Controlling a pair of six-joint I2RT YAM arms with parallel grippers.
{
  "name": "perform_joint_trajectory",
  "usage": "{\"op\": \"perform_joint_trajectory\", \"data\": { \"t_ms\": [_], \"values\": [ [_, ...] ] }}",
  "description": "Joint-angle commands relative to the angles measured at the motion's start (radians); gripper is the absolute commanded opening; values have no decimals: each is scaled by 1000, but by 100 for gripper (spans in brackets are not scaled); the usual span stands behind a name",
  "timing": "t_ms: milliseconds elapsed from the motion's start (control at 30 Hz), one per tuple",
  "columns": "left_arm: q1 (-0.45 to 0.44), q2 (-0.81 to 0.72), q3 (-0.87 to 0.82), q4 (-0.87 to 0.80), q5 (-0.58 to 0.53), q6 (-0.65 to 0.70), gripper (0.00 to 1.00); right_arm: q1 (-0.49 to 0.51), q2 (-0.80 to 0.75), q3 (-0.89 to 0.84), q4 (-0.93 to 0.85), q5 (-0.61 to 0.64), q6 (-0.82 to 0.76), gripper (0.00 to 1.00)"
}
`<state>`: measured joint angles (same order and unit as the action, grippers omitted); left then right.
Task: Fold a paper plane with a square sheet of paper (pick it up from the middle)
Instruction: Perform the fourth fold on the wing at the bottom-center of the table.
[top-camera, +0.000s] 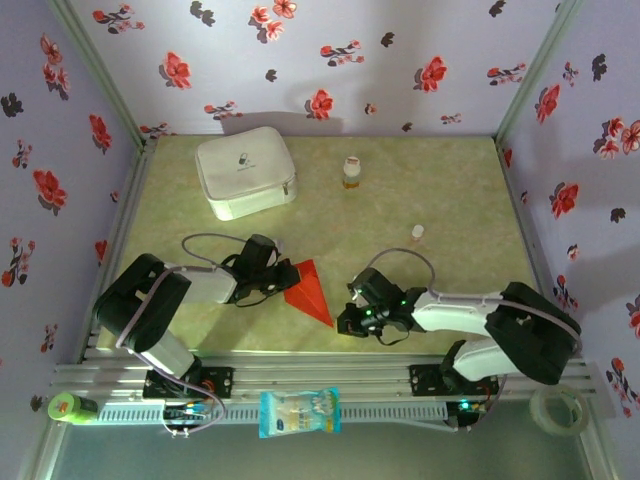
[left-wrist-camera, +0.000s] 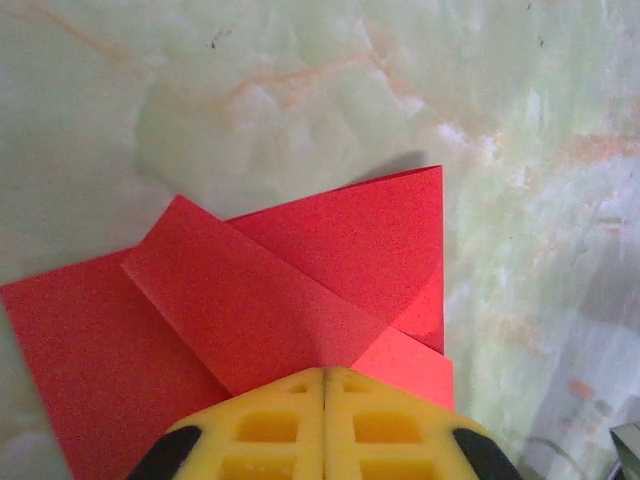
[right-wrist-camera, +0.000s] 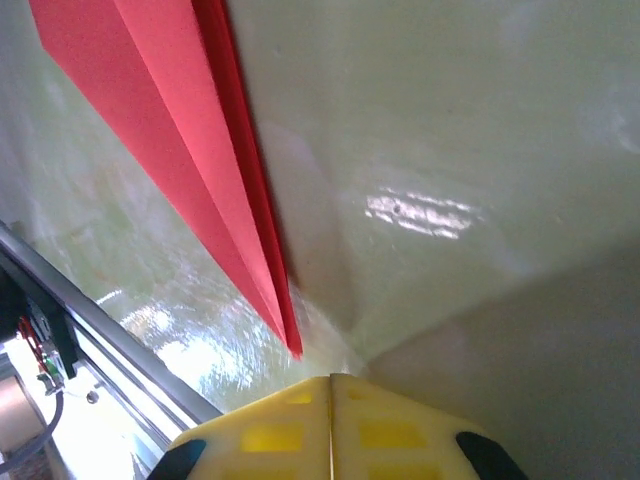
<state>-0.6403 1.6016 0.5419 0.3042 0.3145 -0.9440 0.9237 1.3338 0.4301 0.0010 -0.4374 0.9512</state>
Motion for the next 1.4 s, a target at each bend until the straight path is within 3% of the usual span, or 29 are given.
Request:
{"op": "perform_joint_trajectory", "data": {
  "t_ms": [0, 133, 567, 667, 833, 1000, 1367],
  "values": [
    [17, 13, -33, -103, -69, 1, 7, 0, -62, 83, -97, 33, -31, 8],
    [17, 9, -28, -102, -68, 0, 7, -30, -27, 160, -98, 60, -51, 10],
    [18, 12, -28, -85, -53, -5, 7, -52, 339, 309, 105, 21, 46, 9],
    [17, -1, -21, -92, -46, -1, 7, -52, 351, 235, 111, 62, 59, 7],
    [22, -47, 53, -161, -4, 37, 9, -50, 359, 117, 210, 26, 96, 2],
    [16, -109, 105, -201, 23, 36, 13, -51, 377, 125, 191, 23, 83, 2],
    [-26, 0, 51, -35, 53, -49, 12, -51, 373, 124, 173, 46, 83, 1]
  ]
}}
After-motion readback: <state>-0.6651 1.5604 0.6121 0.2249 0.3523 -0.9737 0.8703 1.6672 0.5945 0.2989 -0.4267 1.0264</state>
